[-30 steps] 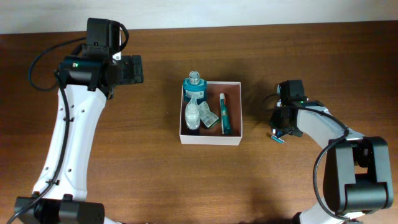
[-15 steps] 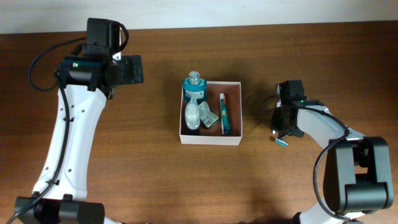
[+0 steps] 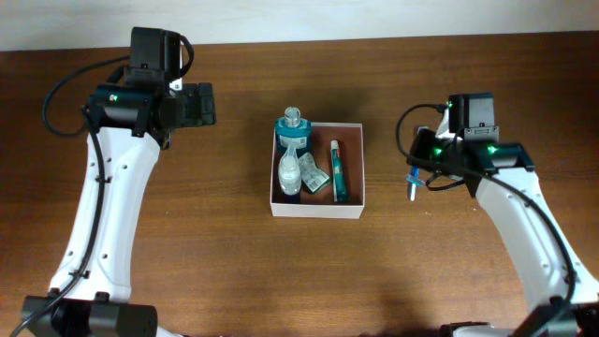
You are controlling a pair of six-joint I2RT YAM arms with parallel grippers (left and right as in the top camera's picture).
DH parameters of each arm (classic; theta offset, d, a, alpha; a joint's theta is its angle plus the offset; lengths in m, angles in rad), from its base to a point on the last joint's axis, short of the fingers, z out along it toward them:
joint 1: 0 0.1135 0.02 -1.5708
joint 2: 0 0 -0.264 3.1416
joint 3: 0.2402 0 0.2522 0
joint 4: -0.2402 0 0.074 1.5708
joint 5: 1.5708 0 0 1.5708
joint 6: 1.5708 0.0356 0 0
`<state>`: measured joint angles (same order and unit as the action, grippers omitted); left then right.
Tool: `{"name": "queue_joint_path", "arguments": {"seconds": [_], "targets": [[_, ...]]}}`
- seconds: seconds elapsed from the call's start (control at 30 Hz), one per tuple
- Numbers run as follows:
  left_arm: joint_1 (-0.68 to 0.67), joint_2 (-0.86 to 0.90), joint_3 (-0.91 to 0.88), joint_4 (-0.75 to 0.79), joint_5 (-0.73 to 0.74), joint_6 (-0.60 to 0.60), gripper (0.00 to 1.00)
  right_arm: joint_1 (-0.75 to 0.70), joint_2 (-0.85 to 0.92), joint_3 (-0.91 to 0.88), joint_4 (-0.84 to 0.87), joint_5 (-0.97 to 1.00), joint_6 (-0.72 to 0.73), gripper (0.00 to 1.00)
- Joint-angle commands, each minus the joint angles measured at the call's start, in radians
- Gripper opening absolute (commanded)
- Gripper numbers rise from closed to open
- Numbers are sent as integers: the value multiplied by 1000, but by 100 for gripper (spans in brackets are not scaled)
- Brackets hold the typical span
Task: Pack container
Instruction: 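Carry the razor over the box and lower it inside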
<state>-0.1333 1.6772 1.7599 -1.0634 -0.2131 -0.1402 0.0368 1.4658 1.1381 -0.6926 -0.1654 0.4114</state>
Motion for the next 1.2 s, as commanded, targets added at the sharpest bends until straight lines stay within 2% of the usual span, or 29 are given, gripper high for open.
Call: {"name": "queue_joint_path", "arguments": {"seconds": [0.0, 0.23, 0.53, 0.87, 1.17], "targets": [[2, -15, 8, -1, 0, -13, 99, 64, -12, 8, 17, -100, 1, 5], [2, -15, 8, -1, 0, -13, 99, 225, 14, 8, 96, -55, -11, 4], [2, -15, 8, -1, 0, -13, 99, 392, 86, 8, 142, 129, 15, 5], [2, -15, 8, -1, 0, -13, 99, 436, 200, 8, 245, 209, 16, 4], [2, -15, 8, -1, 0, -13, 99, 436, 307, 8, 256, 234, 15, 4]]}}
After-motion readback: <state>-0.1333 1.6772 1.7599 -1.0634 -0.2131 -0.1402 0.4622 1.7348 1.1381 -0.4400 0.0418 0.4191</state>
